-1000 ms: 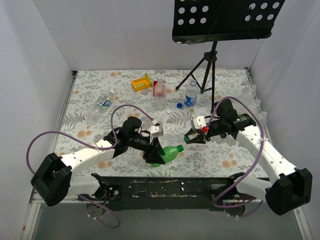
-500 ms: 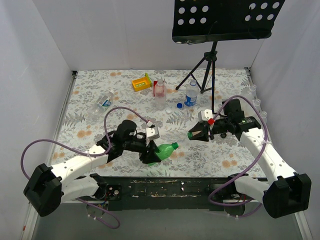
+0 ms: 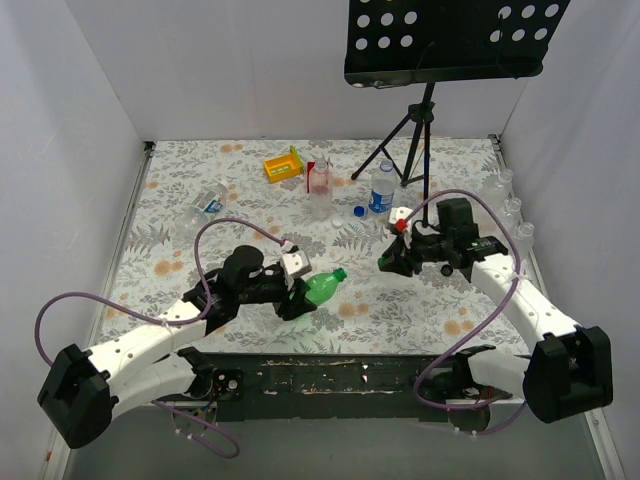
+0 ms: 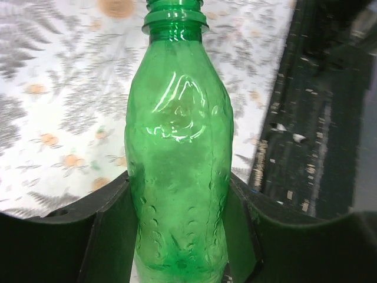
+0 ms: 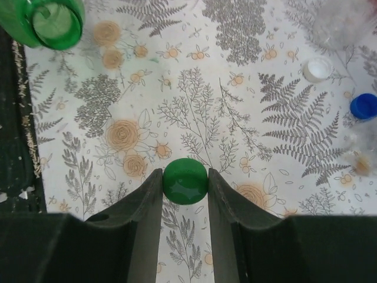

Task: Unscrew the bottle caps
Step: Place the bottle cap at the center of the board.

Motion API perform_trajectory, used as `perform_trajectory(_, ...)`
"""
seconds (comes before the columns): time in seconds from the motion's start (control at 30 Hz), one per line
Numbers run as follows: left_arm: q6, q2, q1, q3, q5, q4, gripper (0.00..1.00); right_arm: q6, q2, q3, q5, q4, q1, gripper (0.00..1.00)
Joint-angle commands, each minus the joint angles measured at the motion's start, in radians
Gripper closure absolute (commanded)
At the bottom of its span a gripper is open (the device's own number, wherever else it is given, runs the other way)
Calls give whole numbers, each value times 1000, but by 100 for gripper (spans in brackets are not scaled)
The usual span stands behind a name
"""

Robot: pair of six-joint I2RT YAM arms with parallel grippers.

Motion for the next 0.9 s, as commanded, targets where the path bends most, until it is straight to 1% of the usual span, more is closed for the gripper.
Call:
perform_trajectory(0.0,-3,-101,4,-17,-257,50,93,64,95,35,303,98,116,94)
perform_trajectory(0.07,-15,-166,5,-33,-360,82,93,59,161,75,398,103,191,93)
perform_trajectory(0.17,-26,-270,5,-61,-479,119,93,72,296,179,504,73,261,91)
perform_trajectory(0.23,-18,-336,5,-79,-544,122,93,89,398,259,553,48,293,90)
perform_trajectory(0.27,-15,-356,7,-84,-556,124,93,98,443,308,584,40,305,90)
perform_trajectory(0.33,-8,-390,7,-93,-624,130,92,115,559,380,640,17,328,88)
perform_trajectory(0.5,2,-416,8,-99,-633,135,92,148,736,552,762,-35,356,84)
perform_trajectory(0.7,5,-396,8,-92,-607,127,92,164,833,650,823,-59,361,80)
perform_trajectory(0.87,5,-395,7,-93,-592,132,92,171,870,665,826,-73,361,68)
